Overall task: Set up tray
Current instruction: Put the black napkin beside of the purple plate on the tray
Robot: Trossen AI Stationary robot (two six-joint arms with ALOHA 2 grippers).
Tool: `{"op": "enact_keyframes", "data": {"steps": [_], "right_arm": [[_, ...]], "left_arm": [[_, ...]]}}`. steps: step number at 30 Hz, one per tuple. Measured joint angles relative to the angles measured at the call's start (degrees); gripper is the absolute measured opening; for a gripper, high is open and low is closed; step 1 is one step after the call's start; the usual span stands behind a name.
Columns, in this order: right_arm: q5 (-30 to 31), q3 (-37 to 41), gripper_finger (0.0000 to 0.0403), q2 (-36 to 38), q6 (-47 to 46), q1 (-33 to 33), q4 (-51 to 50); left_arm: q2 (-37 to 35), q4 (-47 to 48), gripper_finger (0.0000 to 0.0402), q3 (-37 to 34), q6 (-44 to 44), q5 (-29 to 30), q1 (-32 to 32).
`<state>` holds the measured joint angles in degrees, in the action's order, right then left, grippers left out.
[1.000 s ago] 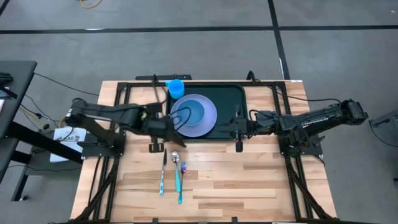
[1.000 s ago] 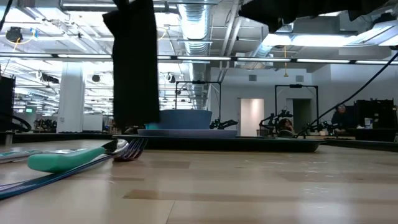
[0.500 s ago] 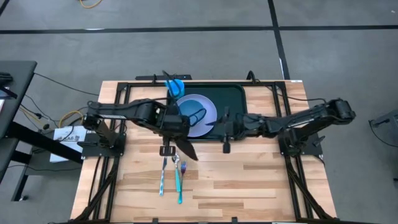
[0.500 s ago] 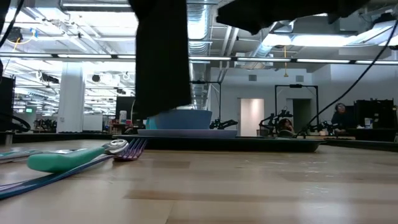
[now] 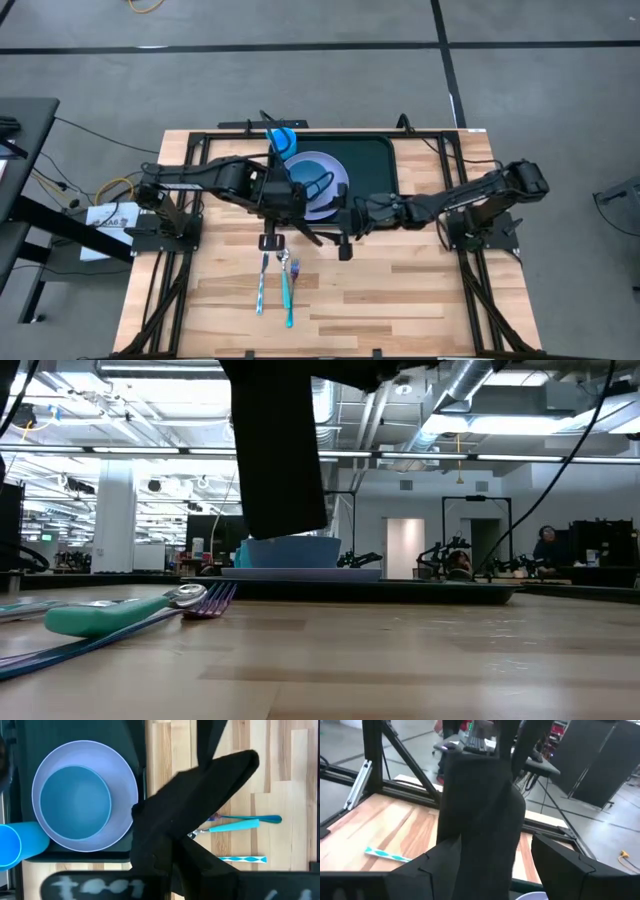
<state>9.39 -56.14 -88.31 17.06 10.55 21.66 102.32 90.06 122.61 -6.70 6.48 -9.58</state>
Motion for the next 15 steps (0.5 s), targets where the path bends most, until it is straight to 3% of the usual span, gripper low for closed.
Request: {"op": "enact_keyframes", "data": {"steps": [10,15], "right_arm": [[1.36,-1.16,0.0233,5.22,-0.5,3.06,-12.61],[1.25,-1.15,0.0233,5.6,-0.5,4.86,-11.51]], "left_arm": [[-0.02,-0.03,0.0,-0.02,1.41,0.56,0.09],[-0.02,-0.04,0.0,-0.02,1.64,1.68,0.29]]}}
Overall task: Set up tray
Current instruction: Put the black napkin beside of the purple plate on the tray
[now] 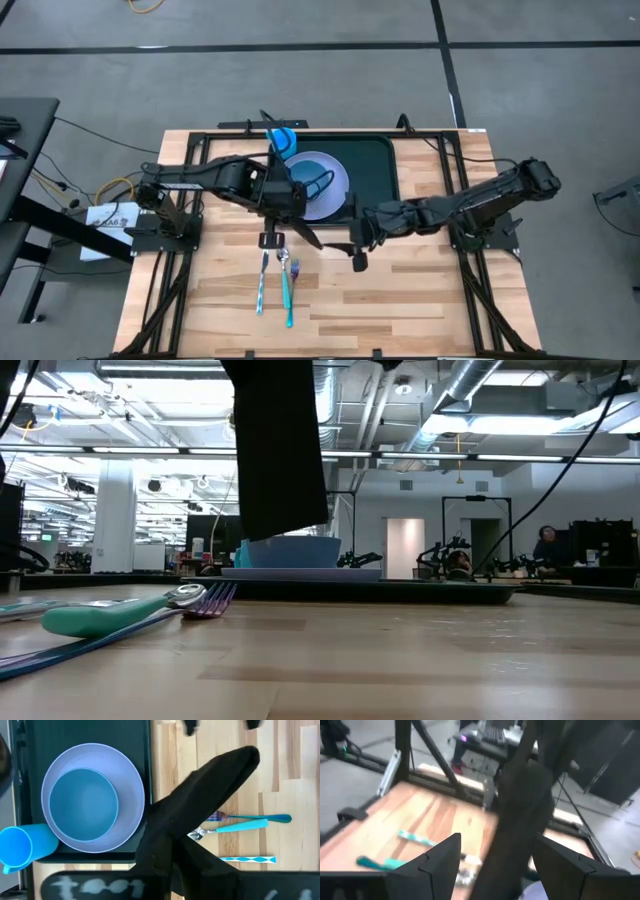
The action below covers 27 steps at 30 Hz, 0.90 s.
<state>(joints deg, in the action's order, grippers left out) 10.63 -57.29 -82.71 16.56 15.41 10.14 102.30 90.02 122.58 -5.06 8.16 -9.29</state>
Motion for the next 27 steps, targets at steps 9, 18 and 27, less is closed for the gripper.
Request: {"op": "enact_keyframes", "data": {"steps": [9,18,27], "right_arm": [[0.07,0.04,0.0233,-4.81,-0.04,-1.3,11.79],[0.0,0.04,0.0222,-4.77,-1.57,-4.31,14.98],[-0.13,0.04,0.0201,-4.77,-3.21,-5.43,15.22]], "left_arm": [[0.0,-0.02,0.0,0.0,0.04,0.2,0.56],[-0.02,0.0,0.0,0.0,0.1,0.2,0.56],[-0.02,0.0,0.0,0.0,0.12,0.21,0.56]]}}
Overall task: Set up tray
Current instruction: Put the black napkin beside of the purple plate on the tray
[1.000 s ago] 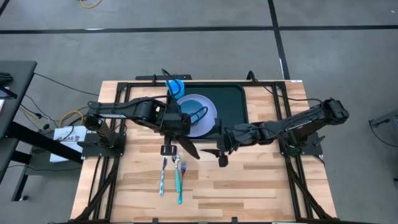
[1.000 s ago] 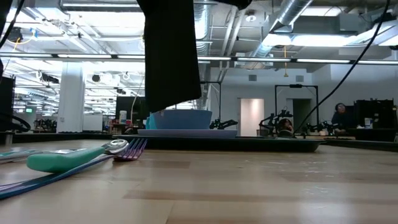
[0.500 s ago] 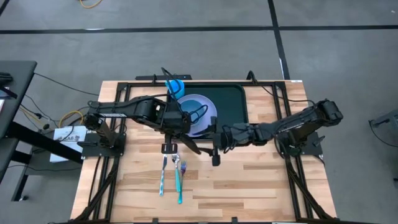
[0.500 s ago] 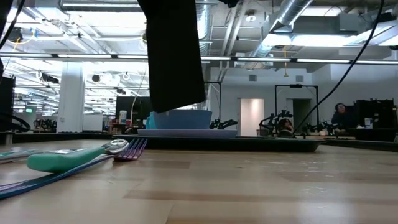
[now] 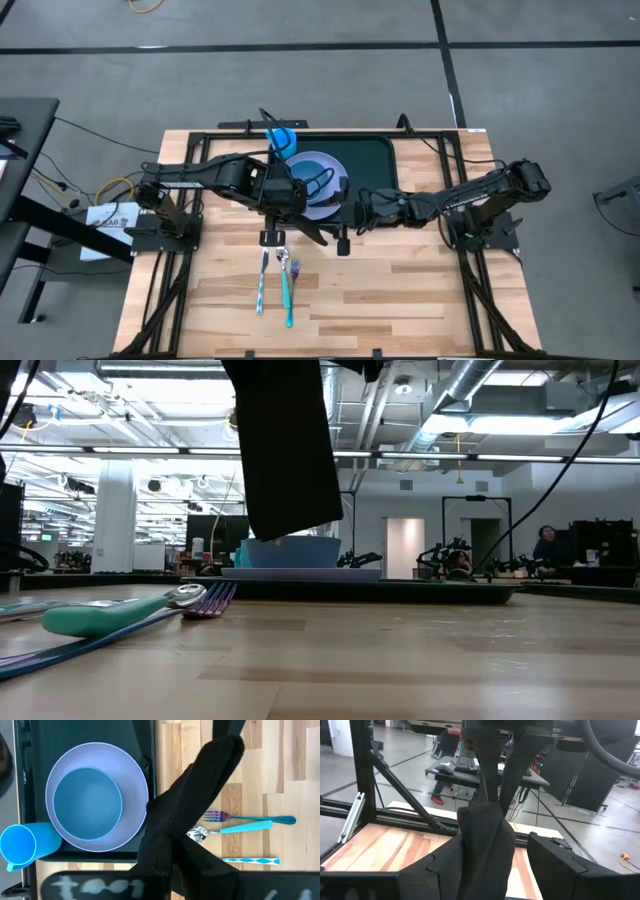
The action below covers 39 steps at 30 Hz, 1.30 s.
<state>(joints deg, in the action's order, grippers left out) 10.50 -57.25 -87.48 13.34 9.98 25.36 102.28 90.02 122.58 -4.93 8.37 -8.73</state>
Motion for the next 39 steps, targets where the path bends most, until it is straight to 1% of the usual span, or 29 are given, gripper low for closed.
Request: {"op": "enact_keyframes", "data": {"steps": [3,5,7,10,11,15,20,24,26,30,34,37,39], "right_arm": [[-0.02,0.0,0.0178,0.0,0.06,-0.26,0.0],[-0.07,0.0,0.0149,0.0,0.08,-0.5,-0.03],[-0.07,0.0,0.0104,0.0,0.11,-0.85,-0.13],[-0.09,0.0,0.0024,0.0,0.18,-1.45,-0.42],[-0.11,0.0,0.0014,0.0,0.17,-1.6,-0.44],[-0.11,0.0,0.0005,0.0,0.17,-2.07,-1.57],[-0.13,0.0,0.0003,0.61,0.41,-2.29,-2.82],[-0.13,0.0,0.0002,0.66,0.61,-2.32,-3.04],[-0.13,-0.24,0.0001,0.68,0.63,-2.32,-3.92],[-0.13,-1.95,0.0001,0.63,1.33,-2.45,-8.14],[-0.09,-3.21,0.0001,0.63,3.32,-2.45,-8.83],[-0.07,-4.62,0.0001,0.63,3.76,-2.4,-11.46],[-0.03,-5.51,0.0001,0.63,3.73,-2.41,-14.17]], "left_arm": [[-0.02,0.01,0.0,0.0,0.0,-0.01,0.0],[-0.02,0.0,0.0,0.0,0.0,0.01,0.0],[-0.02,0.02,0.0,0.0,-0.03,-0.01,0.0],[-0.02,0.0,0.0,0.0,-0.04,-0.1,0.0],[-0.02,0.0,0.0,0.0,-0.04,-0.17,0.0],[-0.02,0.0,0.0,0.0,0.01,-0.12,0.0],[-0.04,-0.04,0.0,0.0,4.45,-0.23,0.0],[-0.08,-0.06,0.0002,2.39,6.09,0.8,0.0],[-0.09,-0.09,0.001,3.8,6.07,2.22,0.0],[-0.12,-0.07,0.0053,5.5,5.12,3.46,0.0],[-0.13,-0.04,0.0115,5.75,3.76,4.56,0.0],[-0.13,-0.01,0.0157,5.77,4.0,6.51,0.0],[-0.47,-0.01,0.0177,6.12,3.28,9.12,0.0]]}}
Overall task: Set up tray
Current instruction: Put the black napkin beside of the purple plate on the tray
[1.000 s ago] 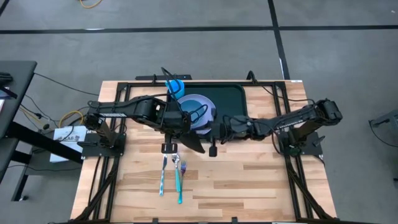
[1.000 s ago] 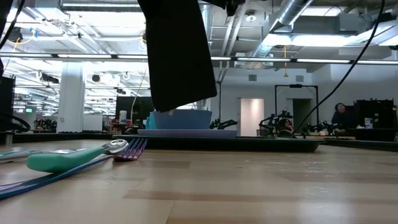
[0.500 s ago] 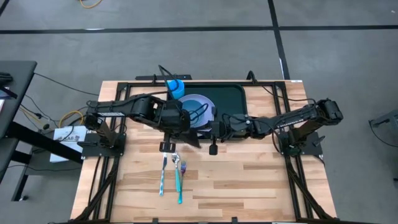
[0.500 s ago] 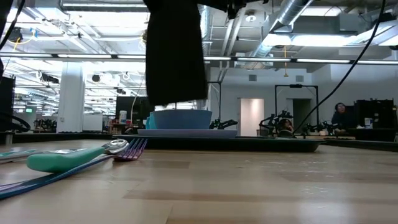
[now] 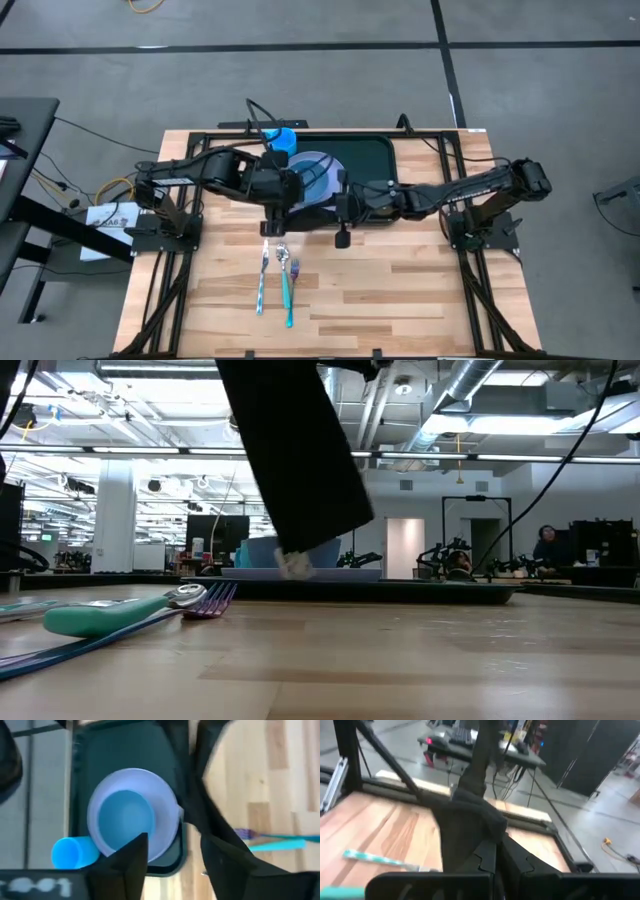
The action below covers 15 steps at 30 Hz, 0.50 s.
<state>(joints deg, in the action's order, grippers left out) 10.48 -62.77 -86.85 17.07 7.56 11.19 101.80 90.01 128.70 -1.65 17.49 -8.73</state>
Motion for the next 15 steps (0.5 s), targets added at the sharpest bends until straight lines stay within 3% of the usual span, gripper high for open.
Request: {"op": "enact_keyframes", "data": {"steps": [6,11,15], "right_arm": [[4.85,-2.23,0.0,1.61,-0.98,-0.26,-9.87],[3.7,-2.62,0.0,8.02,-7.39,-0.58,-18.29],[-0.19,-2.64,0.0,13.02,-13.54,0.11,-22.9]], "left_arm": [[-3.11,0.0,0.0202,3.75,-3.5,7.51,-1.3],[-7.57,0.01,0.0202,4.18,-6.74,22.87,-5.19],[-10.7,-0.55,0.0202,4.28,-8.71,29.85,-9.44]]}}
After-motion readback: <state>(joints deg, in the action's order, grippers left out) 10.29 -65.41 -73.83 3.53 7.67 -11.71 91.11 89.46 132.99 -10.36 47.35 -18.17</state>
